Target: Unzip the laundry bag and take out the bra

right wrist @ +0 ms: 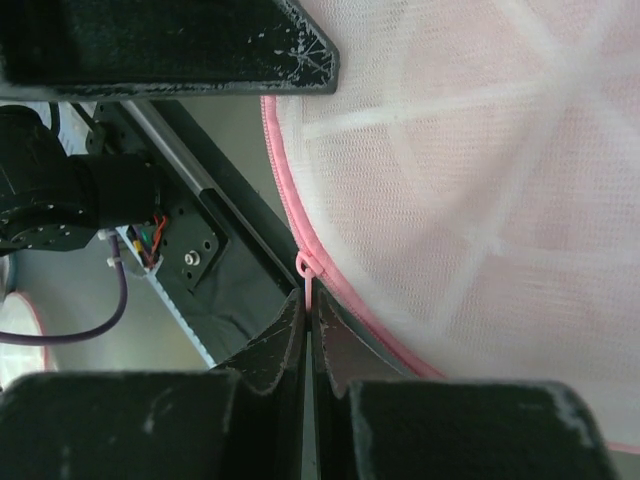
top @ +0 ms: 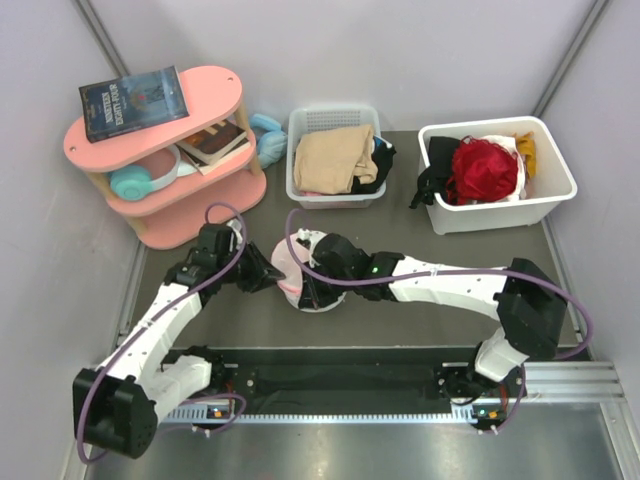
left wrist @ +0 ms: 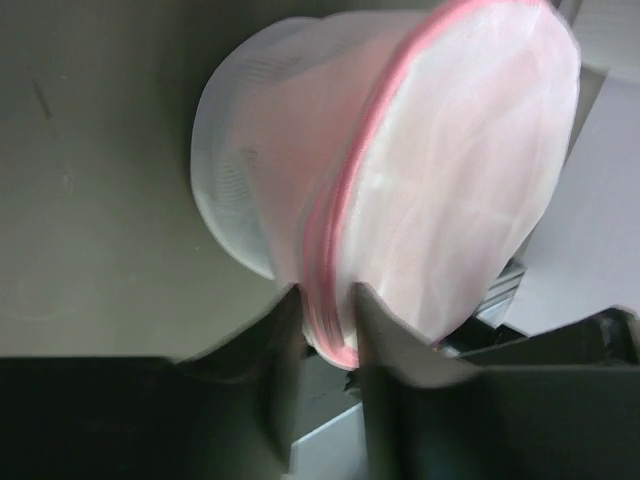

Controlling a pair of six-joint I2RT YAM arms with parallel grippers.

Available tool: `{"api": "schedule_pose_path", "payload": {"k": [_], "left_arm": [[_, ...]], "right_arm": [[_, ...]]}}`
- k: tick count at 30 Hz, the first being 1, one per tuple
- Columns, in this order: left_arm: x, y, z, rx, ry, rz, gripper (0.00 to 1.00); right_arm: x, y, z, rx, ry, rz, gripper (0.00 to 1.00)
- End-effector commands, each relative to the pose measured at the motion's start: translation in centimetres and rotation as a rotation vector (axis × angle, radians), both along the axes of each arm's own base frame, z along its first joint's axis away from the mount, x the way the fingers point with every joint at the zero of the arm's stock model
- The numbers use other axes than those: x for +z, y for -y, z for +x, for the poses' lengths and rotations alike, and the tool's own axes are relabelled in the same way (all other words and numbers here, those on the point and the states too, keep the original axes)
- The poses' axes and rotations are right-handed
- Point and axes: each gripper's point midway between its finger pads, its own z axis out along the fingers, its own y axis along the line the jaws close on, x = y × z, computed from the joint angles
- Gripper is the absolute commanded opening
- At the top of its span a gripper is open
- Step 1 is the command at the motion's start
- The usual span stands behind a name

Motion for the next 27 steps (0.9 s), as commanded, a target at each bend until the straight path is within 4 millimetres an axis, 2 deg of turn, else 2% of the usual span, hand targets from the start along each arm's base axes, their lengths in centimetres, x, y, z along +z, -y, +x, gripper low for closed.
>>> {"api": "schedule_pose_path", "payload": {"k": [1,3,4,9,10,12,13,14,16,17,23,27], "left_arm": [[1.2,0.6,1.9,0.003,0.074,-0.031,0.13],[1.1,0.4,2.3,0.010,0.069,-0.014,0.01],[1.1,0.3,2.4,0.008,0.069,-0.007,0.00],[1.2,-0.2,2.8,0.009,0.081,0.037,0.00],[1.1,-0.3,2.7,0.011,0.080,0.042,0.00],[1.2,-0.4,2.7,0.011,0.083,0.047,0.00],[1.2,-0.4,2.7,0.011,0.083,0.047,0.00],[1.3,-0.5,2.7,0.013,0.086,0.049,0.00],[1.3,-0.5,2.6,0.014,0.085,0.048,0.00],[1.3,-0.5,2.5,0.015,0.085,0.047,0.00],[1.5,-0.3,2.2,0.007,0.093,0.032,0.00],[1.8,0.1,2.0,-0.005,0.103,0.004,0.00]], "right_arm": [[1.8,-0.6,0.3,0.020,0.033,0.035,0.00],[1.7,0.0,0.5,0.003,0.037,0.027,0.00],[1.4,0.4,0.5,-0.006,0.032,0.019,0.00],[1.4,3.0,1.5,-0.074,0.036,0.013,0.00],[0.6,3.8,1.5,-0.089,0.025,-0.003,0.00],[0.7,5.2,2.1,-0.123,0.032,-0.004,0.00],[0.0,6.1,2.0,-0.135,0.024,-0.025,0.00],[0.4,6.8,2.6,-0.157,0.034,-0.017,0.00],[-0.2,8.1,2.8,-0.173,0.034,-0.035,0.00],[0.1,8.8,3.6,-0.200,0.043,-0.030,0.00],[0.2,11.0,5.9,-0.242,0.075,-0.063,0.00],[0.4,11.3,7.1,-0.248,0.091,-0.075,0.00]]}}
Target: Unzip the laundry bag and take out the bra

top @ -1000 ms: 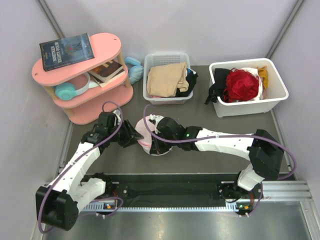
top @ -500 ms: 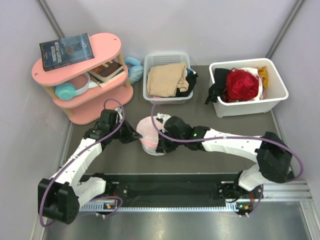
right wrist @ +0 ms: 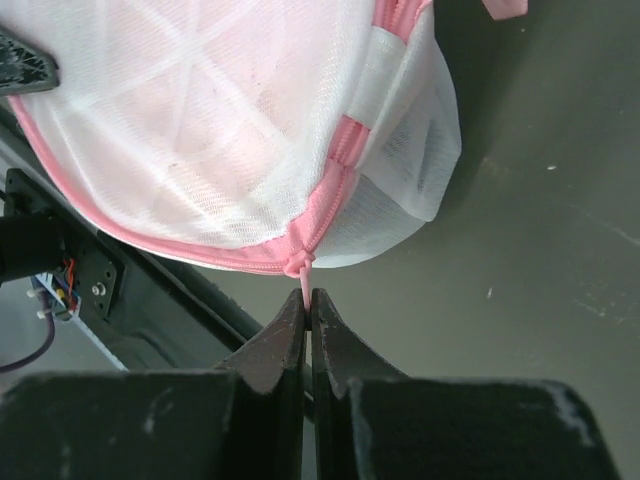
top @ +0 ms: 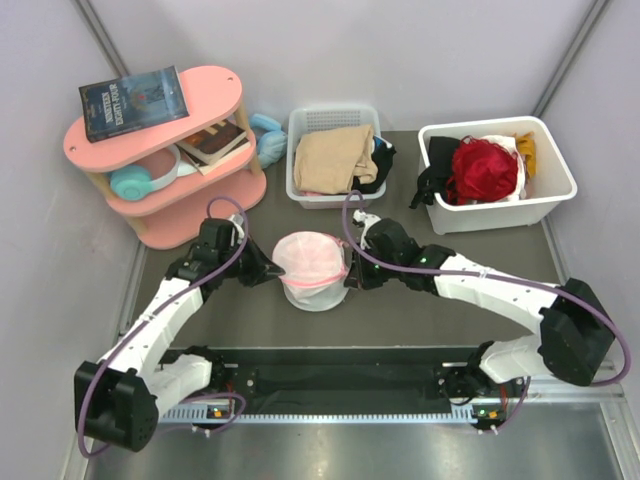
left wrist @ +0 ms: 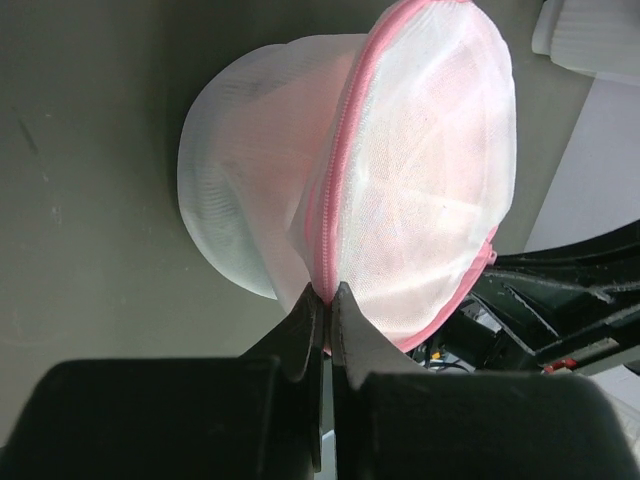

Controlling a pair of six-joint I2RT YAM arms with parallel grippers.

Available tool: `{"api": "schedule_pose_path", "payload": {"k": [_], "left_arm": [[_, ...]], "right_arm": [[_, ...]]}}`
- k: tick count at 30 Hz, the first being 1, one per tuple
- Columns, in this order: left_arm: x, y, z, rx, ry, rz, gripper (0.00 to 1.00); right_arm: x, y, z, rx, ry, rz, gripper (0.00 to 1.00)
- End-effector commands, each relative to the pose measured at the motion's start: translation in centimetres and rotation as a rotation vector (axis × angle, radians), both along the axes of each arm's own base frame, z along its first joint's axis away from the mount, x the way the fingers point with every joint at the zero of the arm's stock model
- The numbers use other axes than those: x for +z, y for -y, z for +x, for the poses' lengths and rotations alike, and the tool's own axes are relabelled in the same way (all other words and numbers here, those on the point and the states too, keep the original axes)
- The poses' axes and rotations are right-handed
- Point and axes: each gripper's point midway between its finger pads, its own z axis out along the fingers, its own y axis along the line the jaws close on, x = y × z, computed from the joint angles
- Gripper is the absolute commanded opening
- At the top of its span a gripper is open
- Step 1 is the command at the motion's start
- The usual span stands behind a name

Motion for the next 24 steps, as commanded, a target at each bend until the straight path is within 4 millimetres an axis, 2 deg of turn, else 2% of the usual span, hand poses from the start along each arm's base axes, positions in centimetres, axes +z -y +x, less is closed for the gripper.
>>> {"api": "schedule_pose_path", "payload": {"k": [1,10,16,24], "left_arm": [[1.5,-0.1,0.5,-0.003,0.073,-0.009,0.00],[1.9,0.0,-0.2,-0.056,0.110,-0.001,0.00],[2.4,0.4,-0.9,-0.173,0.164,0.016,0.00],[3.6,1.1,-1.7,-0.294,0.235,0.006,0.00]], "right_arm": [[1.1,1.1,2.2,-0.018,0.059,-0.028,0.00],[1.4,2.0,5.3,-0.032,0.091,-0.047,0.00],[2.0,1.3,6.8,0.006,0.108,-0.044,0.00],[1.5,0.6,7.8,0.045,0.101,-0.063,0.00]]}}
